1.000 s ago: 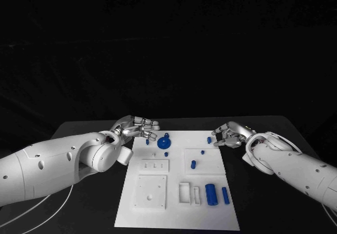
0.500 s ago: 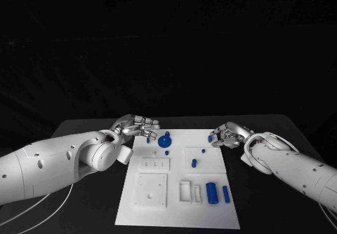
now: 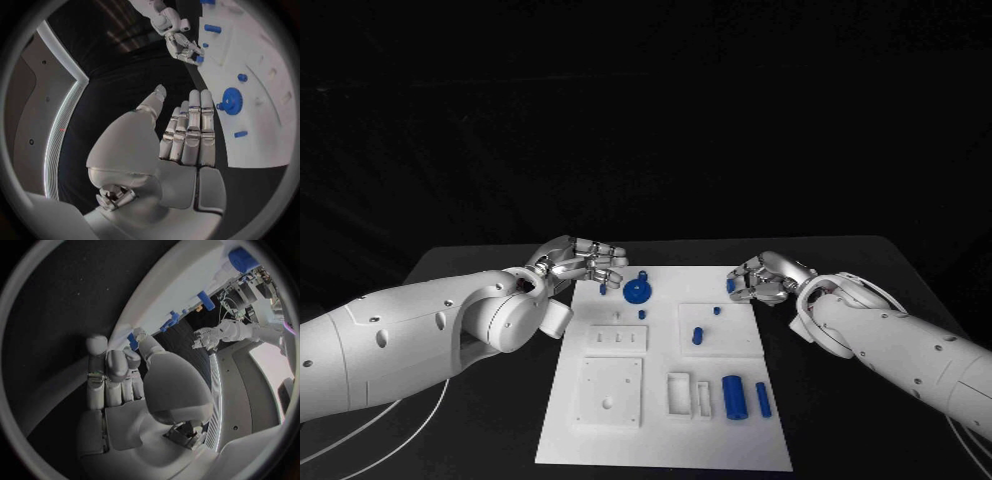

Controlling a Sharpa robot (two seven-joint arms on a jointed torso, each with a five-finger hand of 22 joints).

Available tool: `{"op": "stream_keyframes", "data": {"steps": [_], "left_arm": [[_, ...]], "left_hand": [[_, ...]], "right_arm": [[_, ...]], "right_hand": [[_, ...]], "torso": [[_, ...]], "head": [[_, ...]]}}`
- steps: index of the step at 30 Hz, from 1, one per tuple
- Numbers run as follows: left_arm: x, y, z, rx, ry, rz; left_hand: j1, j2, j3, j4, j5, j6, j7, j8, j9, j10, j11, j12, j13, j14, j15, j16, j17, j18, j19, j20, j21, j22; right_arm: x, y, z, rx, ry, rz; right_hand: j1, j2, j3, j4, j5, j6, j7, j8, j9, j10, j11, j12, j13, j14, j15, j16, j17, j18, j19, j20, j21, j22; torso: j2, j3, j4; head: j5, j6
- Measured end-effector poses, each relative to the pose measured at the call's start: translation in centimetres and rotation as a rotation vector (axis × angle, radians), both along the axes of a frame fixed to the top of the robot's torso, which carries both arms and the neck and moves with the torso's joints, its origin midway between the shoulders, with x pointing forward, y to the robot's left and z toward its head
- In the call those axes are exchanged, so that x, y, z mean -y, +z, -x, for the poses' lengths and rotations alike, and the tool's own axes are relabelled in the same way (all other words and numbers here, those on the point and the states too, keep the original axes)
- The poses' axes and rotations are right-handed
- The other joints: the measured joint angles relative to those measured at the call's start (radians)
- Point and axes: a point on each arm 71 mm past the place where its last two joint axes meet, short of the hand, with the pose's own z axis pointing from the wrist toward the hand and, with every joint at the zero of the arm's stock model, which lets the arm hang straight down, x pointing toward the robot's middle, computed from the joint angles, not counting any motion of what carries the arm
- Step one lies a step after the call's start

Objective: Assemble the parts on the task board

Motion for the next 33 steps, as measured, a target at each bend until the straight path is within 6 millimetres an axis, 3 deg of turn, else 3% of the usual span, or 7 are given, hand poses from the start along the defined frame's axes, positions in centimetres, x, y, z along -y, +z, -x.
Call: {"op": "stream_keyframes", "data": {"steps": [25, 33], "left_arm": [[0.08, -0.01, 0.0, -0.001, -0.002, -0.003], [0.12, -0.02, -0.02, -0.001, -0.002, -0.003]], "left_hand": [[0.004, -0.004, 0.0, 0.0, 0.0, -0.005, 0.002, 0.0, 0.0, 0.0, 0.0, 0.0, 0.0, 0.0, 0.0, 0.0, 0.0, 0.0, 0.0, 0.0, 0.0, 0.001], [0.004, -0.004, 0.0, 0.0, 0.0, -0.005, 0.002, 0.0, 0.0, 0.0, 0.0, 0.0, 0.0, 0.0, 0.0, 0.0, 0.0, 0.0, 0.0, 0.0, 0.0, 0.001]], "right_arm": [[-0.59, -0.28, -0.21, -0.008, 0.001, -0.015], [-0.63, -0.29, -0.21, -0.008, 0.001, -0.016]], "right_hand": [[-0.013, 0.013, 0.0, 0.005, 0.0, 0.021, 0.003, 0.0, 0.0, 0.0, 0.0, 0.007, 0.001, -0.003, 0.003, 0.0, 0.0, 0.0, 0.0, 0.0, 0.004, 0.0], [-0.023, 0.029, 0.034, 0.005, -0.027, 0.106, -0.003, 0.0, 0.002, 0.0, 0.007, 0.018, 0.005, -0.003, 0.003, 0.004, 0.001, 0.0, 0.0, 0.0, 0.014, 0.0]], "torso": [[0.0, -0.0006, -0.0007], [0.0, -0.0001, -0.0005]], "head": [[0.0, 0.001], [-0.001, 0.001]]}}
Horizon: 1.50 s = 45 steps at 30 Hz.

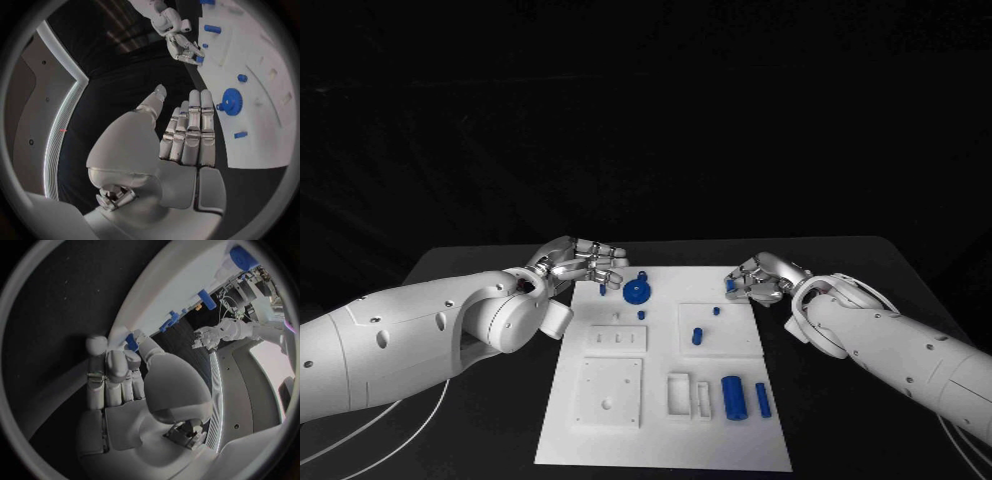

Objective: Assemble the parts on the task board

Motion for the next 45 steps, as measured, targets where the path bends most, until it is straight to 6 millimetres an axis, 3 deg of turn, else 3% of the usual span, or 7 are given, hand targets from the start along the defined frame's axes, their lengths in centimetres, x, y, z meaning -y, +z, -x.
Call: {"op": "stream_keyframes", "data": {"steps": [7, 21, 27, 31, 34, 37, 45], "left_arm": [[0.0, 0.0, 0.0, -0.001, 0.0, -0.001], [0.0, 0.0, 0.0, -0.002, 0.001, -0.003], [-0.1, 0.2, -0.1, -0.001, -0.001, -0.02], [0.0, 0.6, -0.4, -0.001, -0.011, -0.048], [0.3, 1.0, -0.8, -0.003, -0.029, -0.085], [0.9, 1.5, -1.2, -0.005, -0.052, -0.129], [2.2, 2.1, -2.0, -0.05, -0.092, -0.26]], "left_hand": [[0.0, 0.0, 0.0, 0.0, 0.0, 0.0, 0.0, 0.0, 0.0, 0.0, 0.0, 0.0, 0.0, 0.0, 0.0, 0.0, 0.0, 0.0, 0.0, 0.0, 0.0, 0.0], [0.0, 0.0, 0.0, 0.0, 0.0, 0.005, -0.004, 0.0, 0.0, 0.001, 0.0, 0.0, 0.0, 0.0, 0.0, 0.0, 0.001, 0.0, 0.0, 0.0, 0.0, 0.003], [-0.011, 0.011, 0.007, 0.015, 0.0, 0.059, -0.023, 0.004, 0.002, 0.115, -0.035, 0.0, 0.0, 0.047, -0.027, 0.052, 0.029, -0.001, 0.025, -0.025, 0.036, 0.023], [-0.049, 0.016, -0.004, 0.038, 0.0, 0.109, -0.05, 0.004, 0.006, 0.243, -0.081, 0.011, 0.007, 0.1, -0.07, 0.182, 0.109, 0.0, 0.066, -0.066, 0.107, 0.065], [-0.066, 0.02, -0.031, 0.054, -0.004, 0.134, -0.07, 0.004, 0.006, 0.334, -0.124, 0.066, 0.038, 0.08, -0.112, 0.454, 0.299, -0.032, 0.075, -0.112, 0.243, 0.157], [-0.087, 0.021, -0.062, 0.064, -0.008, 0.14, -0.075, 0.001, 0.007, 0.352, -0.147, 0.232, 0.137, 0.053, -0.14, 0.694, 0.45, -0.032, 0.074, -0.145, 0.382, 0.256], [-0.151, -0.007, -0.034, 0.126, -0.008, 0.209, -0.11, 0.0, 0.036, 0.352, -0.181, 0.536, 0.337, 0.119, -0.183, 0.963, 0.628, -0.029, 0.097, -0.182, 0.553, 0.4]], "right_arm": [[0.1, 0.0, 0.0, 0.006, -0.01, -0.005], [0.1, 0.4, 0.0, 0.032, -0.025, -0.028], [-0.4, 2.1, 0.3, 0.067, -0.009, -0.039], [-1.2, 3.2, 0.5, 0.085, 0.013, -0.049], [-2.0, 3.8, 0.9, 0.093, 0.035, -0.051], [-3.2, 4.5, 1.4, 0.101, 0.062, -0.051], [-6.6, 5.6, 2.6, 0.107, 0.121, -0.036]], "right_hand": [[-0.003, 0.003, 0.01, 0.0, 0.028, 0.098, -0.025, -0.006, 0.005, 0.007, -0.008, 0.002, -0.003, 0.002, -0.002, 0.0, 0.001, 0.0, 0.0, 0.0, 0.005, 0.0], [-0.011, 0.005, 0.017, -0.007, 0.062, 0.113, -0.023, -0.004, 0.005, 0.009, -0.016, -0.002, -0.004, 0.005, -0.005, 0.0, 0.005, 0.0, 0.0, -0.008, 0.011, 0.0], [-0.016, 0.0, 0.021, -0.014, 0.082, 0.113, -0.023, -0.004, 0.005, 0.009, -0.016, -0.002, -0.003, 0.005, -0.005, 0.004, 0.01, 0.0, 0.0, -0.007, 0.022, 0.0], [-0.016, 0.0, 0.021, -0.014, 0.089, 0.113, -0.023, -0.004, 0.005, 0.009, -0.016, -0.002, -0.001, 0.005, -0.005, 0.004, 0.011, 0.0, 0.0, -0.007, 0.022, 0.0], [-0.016, 0.0, 0.025, -0.018, 0.098, 0.113, -0.023, -0.004, 0.005, 0.009, -0.016, -0.002, -0.001, 0.005, -0.005, 0.004, 0.012, 0.0, 0.0, -0.007, 0.022, 0.0], [-0.016, -0.001, 0.027, -0.019, 0.101, 0.113, -0.023, -0.004, 0.005, 0.009, -0.016, -0.002, 0.001, 0.007, -0.007, 0.004, 0.014, 0.0, 0.0, -0.007, 0.022, 0.0], [-0.024, -0.009, 0.05, -0.01, 0.101, 0.113, -0.023, -0.006, 0.005, 0.009, -0.016, -0.002, 0.003, 0.009, -0.008, 0.004, 0.016, 0.0, 0.0, -0.007, 0.022, 0.0]], "torso": [[0.0, 0.0001, -0.0012], [0.0, 0.0008, -0.0022], [-0.003, 0.0009, -0.0059], [-0.01, 0.0006, -0.0107], [-0.02, 0.0001, -0.014], [-0.031, -0.0004, -0.0161], [-0.056, -0.0022, -0.0236]], "head": [[0.0, 0.002], [0.001, 0.002], [-0.002, 0.01], [0.0, 0.013], [0.005, 0.005], [0.008, 0.0], [0.018, -0.016]]}}
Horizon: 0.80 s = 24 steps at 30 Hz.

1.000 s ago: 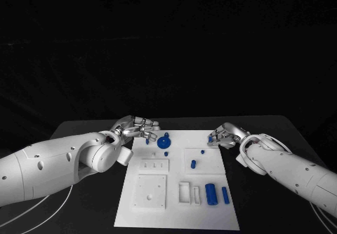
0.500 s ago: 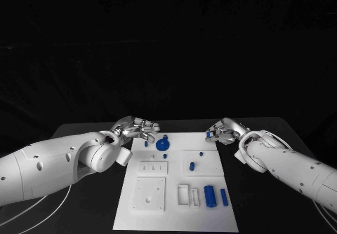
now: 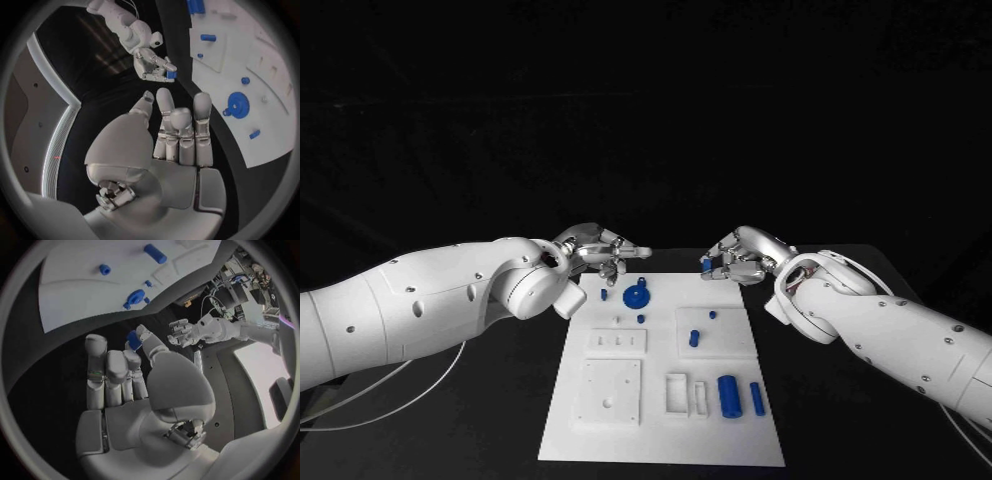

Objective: Assemble the parts on the task board

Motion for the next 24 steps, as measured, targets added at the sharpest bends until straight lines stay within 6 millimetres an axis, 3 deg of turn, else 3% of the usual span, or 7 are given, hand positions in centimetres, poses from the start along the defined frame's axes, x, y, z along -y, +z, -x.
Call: {"op": "stream_keyframes", "data": {"steps": [4, 8, 11, 14, 16, 19, 24], "left_arm": [[0.7, -0.4, -0.1, -0.046, -0.004, -0.059], [1.4, -0.8, -0.1, -0.086, -0.007, -0.103], [1.8, -1.0, -0.1, -0.106, -0.007, -0.125], [2.1, -1.1, -0.1, -0.118, -0.007, -0.142], [2.2, -1.2, -0.1, -0.124, -0.005, -0.151], [2.5, -1.3, -0.1, -0.13, -0.004, -0.164], [2.8, -1.4, -0.1, -0.134, -0.003, -0.183]], "left_hand": [[-0.02, -0.02, 0.026, 0.026, 0.017, 0.048, -0.017, 0.0, 0.05, -0.003, -0.01, 0.04, 0.044, 0.009, -0.003, 0.032, 0.046, 0.013, 0.0, 0.0, 0.008, 0.025], [-0.036, -0.036, 0.035, 0.035, 0.086, 0.073, -0.032, 0.015, 0.162, 0.001, -0.015, 0.069, 0.105, 0.009, -0.003, 0.039, 0.065, 0.013, -0.005, -0.005, 0.008, 0.049], [-0.061, -0.05, 0.04, 0.048, 0.144, 0.044, -0.045, 0.064, 0.387, -0.028, -0.027, 0.135, 0.203, 0.005, -0.007, 0.046, 0.08, 0.013, -0.009, -0.009, 0.008, 0.072], [-0.082, -0.066, 0.057, 0.068, 0.163, 0.004, -0.051, 0.098, 0.583, -0.058, -0.028, 0.167, 0.261, 0.002, -0.01, 0.051, 0.086, 0.013, -0.009, -0.009, -0.003, 0.094], [-0.094, -0.078, 0.065, 0.097, 0.165, -0.009, -0.054, 0.101, 0.674, -0.065, -0.024, 0.173, 0.283, -0.003, -0.012, 0.051, 0.085, 0.013, -0.009, -0.009, -0.012, 0.109], [-0.111, -0.101, 0.066, 0.143, 0.15, -0.025, -0.049, 0.092, 0.756, -0.081, -0.019, 0.173, 0.304, -0.017, -0.006, 0.051, 0.074, 0.013, -0.009, -0.009, -0.027, 0.13], [-0.117, -0.118, 0.06, 0.176, 0.14, -0.029, -0.046, 0.084, 0.804, -0.092, -0.015, 0.178, 0.316, -0.029, -0.004, 0.055, 0.06, 0.013, -0.013, -0.005, -0.047, 0.158]], "right_arm": [[-1.7, 0.1, 0.6, -0.002, 0.021, 0.022], [-3.0, 0.0, 1.1, -0.005, 0.029, 0.049], [-3.8, -0.1, 1.5, -0.003, 0.033, 0.064], [-4.5, -0.1, 1.8, 0.0, 0.035, 0.077], [-4.8, -0.1, 1.9, 0.002, 0.035, 0.084], [-5.3, -0.2, 2.1, 0.002, 0.034, 0.094], [-5.9, -0.3, 2.3, -0.003, 0.034, 0.107]], "right_hand": [[-0.008, -0.008, 0.014, 0.014, 0.0, -0.002, -0.002, -0.001, 0.001, 0.002, -0.002, 0.0, 0.0, 0.0, 0.0, 0.0, 0.001, 0.0, 0.0, 0.0, 0.0, 0.0], [-0.008, -0.017, 0.032, 0.028, 0.0, -0.004, -0.004, -0.002, 0.003, 0.004, -0.004, -0.004, 0.0, 0.0, 0.0, 0.0, 0.002, 0.0, 0.0, 0.0, 0.0, 0.0], [-0.001, -0.024, 0.047, 0.025, 0.0, -0.004, -0.004, 0.001, 0.003, 0.004, -0.004, -0.004, 0.0, 0.0, 0.0, 0.0, 0.003, 0.0, 0.0, 0.0, 0.0, 0.0], [-0.007, -0.03, 0.059, 0.026, 0.0, -0.004, -0.004, 0.002, 0.003, 0.004, -0.004, -0.004, 0.0, 0.0, 0.0, 0.0, 0.005, 0.0, 0.0, 0.0, 0.0, 0.0], [-0.008, -0.031, 0.063, 0.03, 0.0, -0.004, -0.004, 0.002, 0.003, 0.004, -0.004, -0.004, 0.0, 0.0, 0.0, 0.0, 0.005, 0.0, 0.0, 0.0, 0.0, 0.0], [-0.008, -0.032, 0.063, 0.03, 0.0, -0.004, -0.004, 0.002, 0.003, 0.004, -0.004, -0.004, 0.0, 0.0, 0.0, 0.0, 0.006, 0.0, 0.0, 0.0, 0.0, 0.0], [-0.008, -0.032, 0.072, 0.031, 0.0, -0.005, -0.004, 0.002, 0.002, 0.004, -0.004, -0.004, 0.0, 0.0, 0.0, 0.0, 0.006, 0.0, 0.0, 0.0, 0.0, 0.0]], "torso": [[-0.01, -0.0001, -0.0038], [-0.015, -0.0001, -0.0058], [-0.017, 0.0006, -0.0064], [-0.017, 0.0004, -0.0069], [-0.017, -0.0001, -0.0078], [-0.017, -0.0007, -0.0081], [-0.016, -0.0012, -0.008]], "head": [[0.002, -0.006], [0.007, -0.016], [0.007, -0.022], [0.008, -0.024], [0.009, -0.025], [0.007, -0.027], [0.003, -0.028]]}}
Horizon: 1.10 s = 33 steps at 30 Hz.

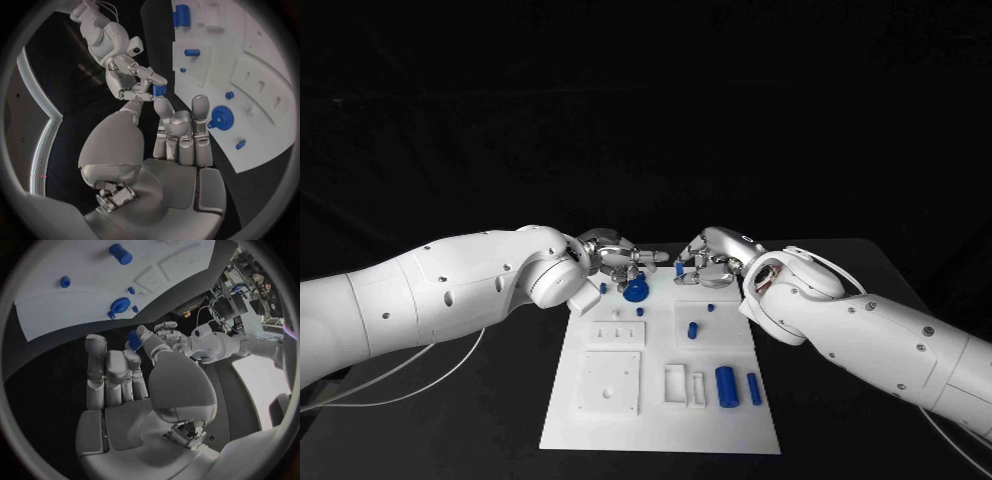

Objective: Assemble the parts on the task board

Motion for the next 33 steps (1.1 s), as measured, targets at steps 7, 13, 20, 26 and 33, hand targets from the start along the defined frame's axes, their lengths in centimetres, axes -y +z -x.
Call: {"op": "stream_keyframes", "data": {"steps": [7, 13, 20, 26, 33], "left_arm": [[0.9, -0.1, 0.0, 0.013, -0.012, -0.033], [1.6, -0.4, 0.1, 0.031, -0.027, -0.072], [1.9, -0.6, 0.2, 0.044, -0.038, -0.102], [2.3, -0.8, 0.1, 0.046, -0.042, -0.121], [2.4, -0.9, 0.1, 0.044, -0.039, -0.136]], "left_hand": [[-0.005, -0.005, -0.005, 0.005, -0.011, -0.022, 0.008, -0.016, 0.019, -0.027, 0.009, 0.008, 0.006, -0.036, 0.01, 0.004, -0.038, 0.0, -0.007, 0.007, -0.037, 0.038], [-0.005, -0.005, -0.005, 0.005, -0.035, -0.025, 0.011, -0.034, -0.006, -0.035, 0.01, 0.008, -0.003, -0.048, 0.013, 0.004, -0.066, 0.0, -0.004, 0.01, -0.07, 0.071], [-0.005, -0.005, -0.005, 0.005, -0.039, -0.025, 0.011, -0.038, -0.033, -0.037, 0.012, 0.008, -0.008, -0.053, 0.017, 0.004, -0.081, 0.0, 0.003, 0.016, -0.116, 0.127], [-0.005, -0.005, -0.005, 0.005, -0.039, -0.025, 0.011, -0.039, -0.051, -0.037, 0.012, 0.008, -0.01, -0.053, 0.017, 0.009, -0.085, 0.0, 0.021, 0.017, -0.157, 0.183], [-0.005, -0.005, -0.005, 0.005, -0.044, -0.025, 0.011, -0.039, -0.058, -0.037, 0.012, 0.012, -0.012, -0.053, 0.017, 0.009, -0.085, 0.0, 0.039, 0.016, -0.199, 0.239]], "right_arm": [[-0.9, -0.2, 0.2, -0.009, 0.004, 0.012], [-1.3, -0.2, 0.3, -0.011, 0.001, 0.017], [-1.7, -0.2, 0.3, -0.013, -0.001, 0.02], [-2.0, -0.2, 0.4, -0.014, -0.004, 0.023], [-2.2, -0.2, 0.4, -0.016, -0.007, 0.027]], "right_hand": [[-0.003, -0.003, 0.0, 0.0, 0.0, -0.003, 0.0, 0.0, 0.0, 0.0, 0.0, 0.0, 0.0, 0.0, 0.0, 0.0, 0.0, 0.0, 0.0, 0.0, 0.0, 0.001], [-0.004, -0.004, 0.0, 0.0, 0.0, -0.003, 0.0, 0.0, 0.0, 0.0, 0.0, 0.0, 0.0, 0.0, 0.0, 0.0, 0.002, 0.0, 0.0, 0.0, 0.0, 0.001], [-0.005, -0.005, 0.003, 0.003, -0.001, -0.003, 0.0, -0.001, -0.002, 0.0, 0.0, 0.0, 0.0, 0.0, 0.0, 0.0, 0.003, 0.0, 0.0, 0.0, 0.0, 0.001], [-0.008, -0.008, 0.003, 0.003, -0.001, -0.004, 0.002, -0.002, -0.002, 0.0, 0.0, 0.0, 0.0, 0.0, 0.0, 0.0, 0.004, 0.0, 0.0, 0.0, 0.0, 0.001], [-0.008, -0.008, 0.003, 0.003, -0.001, -0.005, 0.002, -0.002, -0.002, 0.0, 0.0, 0.0, 0.0, 0.0, 0.0, 0.0, 0.004, 0.0, 0.0, 0.0, 0.0, 0.001]], "torso": [[0.001, -0.0013, 0.0026], [0.002, -0.0027, 0.0039], [0.002, -0.0032, 0.0059], [0.003, -0.0036, 0.0073], [0.003, -0.0033, 0.0084]], "head": [[-0.005, 0.001], [-0.008, 0.002], [-0.01, 0.005], [-0.012, 0.007], [-0.015, 0.009]]}}
